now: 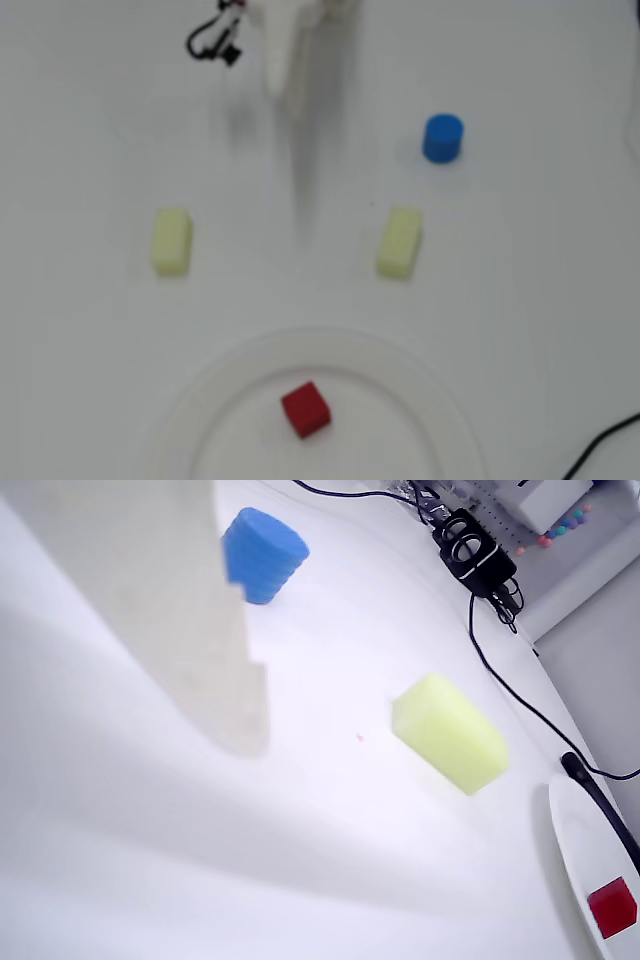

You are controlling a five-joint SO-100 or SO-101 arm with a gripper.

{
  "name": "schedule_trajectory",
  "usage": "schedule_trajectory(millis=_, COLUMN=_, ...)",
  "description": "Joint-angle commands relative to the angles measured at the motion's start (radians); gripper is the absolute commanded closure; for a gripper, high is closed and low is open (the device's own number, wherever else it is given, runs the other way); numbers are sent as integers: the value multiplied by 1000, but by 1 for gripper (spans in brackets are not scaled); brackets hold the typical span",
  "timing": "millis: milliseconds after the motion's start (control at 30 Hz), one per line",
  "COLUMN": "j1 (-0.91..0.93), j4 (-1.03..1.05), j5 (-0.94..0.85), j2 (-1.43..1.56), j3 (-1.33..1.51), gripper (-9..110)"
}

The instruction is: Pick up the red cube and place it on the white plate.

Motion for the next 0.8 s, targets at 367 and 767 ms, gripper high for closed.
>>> schedule_trajectory(millis=367, j1=-46, j4=256, j5=17, j2=201, j3=84, gripper=72)
schedule_trajectory(millis=767, j1=-97, j4=245, j5=52, j2=204, j3=192, gripper=102)
